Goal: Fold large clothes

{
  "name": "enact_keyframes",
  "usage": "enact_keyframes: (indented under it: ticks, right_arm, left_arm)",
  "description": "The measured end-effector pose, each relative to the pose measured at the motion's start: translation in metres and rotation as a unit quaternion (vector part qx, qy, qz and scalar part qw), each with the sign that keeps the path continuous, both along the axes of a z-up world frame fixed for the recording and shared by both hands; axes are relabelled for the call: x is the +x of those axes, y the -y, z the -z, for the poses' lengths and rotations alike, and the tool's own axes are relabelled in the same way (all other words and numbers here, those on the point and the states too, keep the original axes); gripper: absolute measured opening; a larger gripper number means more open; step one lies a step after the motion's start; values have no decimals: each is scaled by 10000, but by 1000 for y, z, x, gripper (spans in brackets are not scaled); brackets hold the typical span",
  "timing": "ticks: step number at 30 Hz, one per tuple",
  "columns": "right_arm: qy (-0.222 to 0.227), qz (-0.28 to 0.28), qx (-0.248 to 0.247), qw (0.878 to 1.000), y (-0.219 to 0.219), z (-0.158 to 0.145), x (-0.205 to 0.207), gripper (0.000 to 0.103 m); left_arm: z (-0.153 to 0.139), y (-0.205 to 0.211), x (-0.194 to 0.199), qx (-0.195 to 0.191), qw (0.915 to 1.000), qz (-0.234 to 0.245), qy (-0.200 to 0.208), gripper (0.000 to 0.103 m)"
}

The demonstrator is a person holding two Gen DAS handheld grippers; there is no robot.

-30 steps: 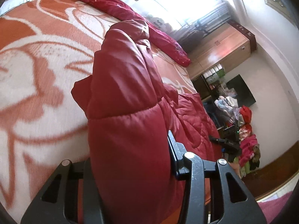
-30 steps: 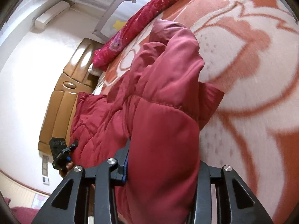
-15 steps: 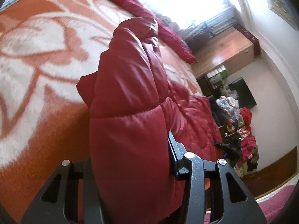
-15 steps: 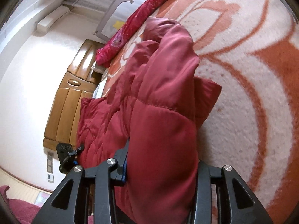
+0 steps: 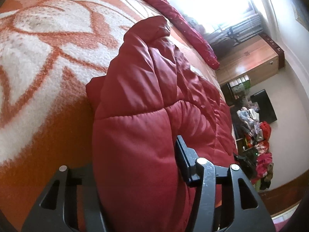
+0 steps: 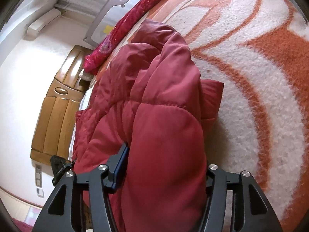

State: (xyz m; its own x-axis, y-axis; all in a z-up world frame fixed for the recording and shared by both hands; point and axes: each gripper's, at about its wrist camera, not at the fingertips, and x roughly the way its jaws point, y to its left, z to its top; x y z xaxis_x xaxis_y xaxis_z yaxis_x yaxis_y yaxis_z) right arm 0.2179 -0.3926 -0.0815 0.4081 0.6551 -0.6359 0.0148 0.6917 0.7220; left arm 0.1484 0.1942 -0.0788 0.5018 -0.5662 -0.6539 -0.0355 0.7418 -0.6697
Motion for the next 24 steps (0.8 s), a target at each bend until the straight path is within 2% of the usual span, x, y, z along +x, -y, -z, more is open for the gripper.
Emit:
enact_keyframes:
  ticks: [6, 8, 10, 12, 16, 20, 24]
  right_arm:
    - [19, 140, -117, 9998, -4, 1, -5, 70]
    - [34, 180, -267, 9995, -3, 2, -8, 74]
    - [68, 219, -483, 9986, -3, -1, -11, 80]
    - [118, 255, -699, 9972, -6, -5, -13, 81]
    - [196, 325, -1030, 9940, -9, -11, -17, 86]
    - [186, 387, -1079, 9932, -11, -13, -19, 87]
    - [171, 435, -1097, 9929, -13, -15, -19, 88]
  left_arm:
    - [1, 0, -2, 156, 9999, -59, -31, 61]
    - [-4, 4, -4, 396, 9992, -103, -12, 65]
    - [-14, 9, -9, 847, 9961, -231, 11, 78]
    - [-23, 12, -15, 1233, 9918, -326, 59, 81]
    - [-38, 12, -25, 1532, 9870, -465, 116, 82]
    - [-53, 5, -35, 1772, 9812, -741, 203, 82]
    - [-63, 1, -43, 1777, 9801, -832, 303, 82]
